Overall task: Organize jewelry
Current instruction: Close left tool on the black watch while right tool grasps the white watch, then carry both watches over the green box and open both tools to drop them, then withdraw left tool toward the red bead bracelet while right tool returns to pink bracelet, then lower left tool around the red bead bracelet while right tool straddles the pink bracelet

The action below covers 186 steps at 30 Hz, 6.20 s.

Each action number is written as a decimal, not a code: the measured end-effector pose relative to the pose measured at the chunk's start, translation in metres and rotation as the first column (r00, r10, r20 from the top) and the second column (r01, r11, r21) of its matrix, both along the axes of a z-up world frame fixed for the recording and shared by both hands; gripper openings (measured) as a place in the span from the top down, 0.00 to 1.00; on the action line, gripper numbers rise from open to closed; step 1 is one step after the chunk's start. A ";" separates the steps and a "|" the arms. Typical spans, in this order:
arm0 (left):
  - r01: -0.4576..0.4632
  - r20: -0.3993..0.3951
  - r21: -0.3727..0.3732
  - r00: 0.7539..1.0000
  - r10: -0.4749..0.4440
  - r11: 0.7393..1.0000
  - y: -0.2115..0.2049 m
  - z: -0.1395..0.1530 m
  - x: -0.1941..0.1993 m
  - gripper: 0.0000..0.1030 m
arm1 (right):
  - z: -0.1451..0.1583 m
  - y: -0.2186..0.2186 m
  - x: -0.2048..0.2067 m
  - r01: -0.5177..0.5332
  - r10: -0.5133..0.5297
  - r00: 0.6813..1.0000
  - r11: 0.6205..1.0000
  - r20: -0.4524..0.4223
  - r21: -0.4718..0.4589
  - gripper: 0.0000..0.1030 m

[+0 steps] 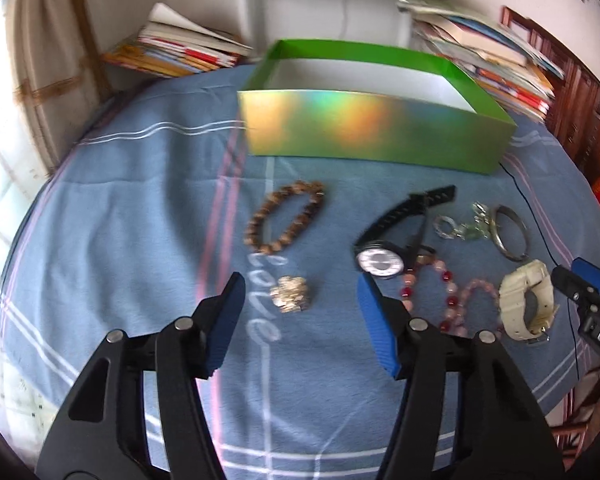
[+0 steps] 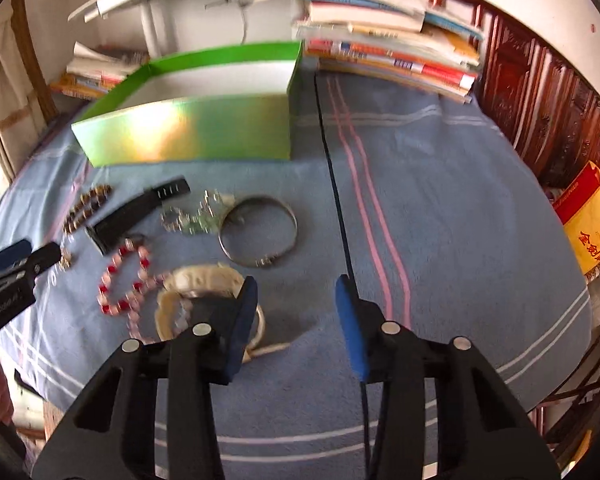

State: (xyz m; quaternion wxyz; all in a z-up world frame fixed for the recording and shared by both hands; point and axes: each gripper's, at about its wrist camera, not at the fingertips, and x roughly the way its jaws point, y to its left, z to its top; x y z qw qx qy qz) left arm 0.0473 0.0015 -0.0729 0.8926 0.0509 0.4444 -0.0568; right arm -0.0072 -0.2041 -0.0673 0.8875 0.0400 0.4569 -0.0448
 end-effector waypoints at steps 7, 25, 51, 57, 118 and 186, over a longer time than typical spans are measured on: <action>0.101 -0.003 -0.036 0.995 -0.101 0.994 -0.029 -0.001 0.022 0.27 | -0.003 0.002 0.003 -0.078 0.082 0.996 0.991 -0.032 0.106 0.59; 0.172 -0.084 -0.093 0.980 -0.180 0.981 -0.048 -0.020 0.046 0.64 | -0.023 0.017 0.024 -0.126 0.129 0.990 0.991 -0.063 0.051 0.86; 0.107 -0.093 -0.102 0.989 -0.117 0.989 -0.017 -0.024 0.020 0.59 | -0.018 0.008 0.023 -0.069 0.070 0.997 0.997 -0.031 0.040 0.81; 0.120 -0.098 -0.099 0.987 -0.129 0.988 -0.019 -0.027 0.019 0.62 | -0.020 0.009 0.023 -0.078 0.079 0.997 0.997 -0.021 0.025 0.86; -0.097 -0.005 -0.003 0.995 0.097 0.995 0.027 0.006 0.034 0.25 | -0.008 0.050 0.025 -0.265 0.267 0.964 0.962 -0.019 0.060 0.60; 0.107 -0.035 0.036 0.994 -0.105 0.994 -0.043 -0.023 0.011 0.73 | -0.023 0.020 0.024 -0.123 0.122 0.991 0.992 -0.048 -0.011 0.84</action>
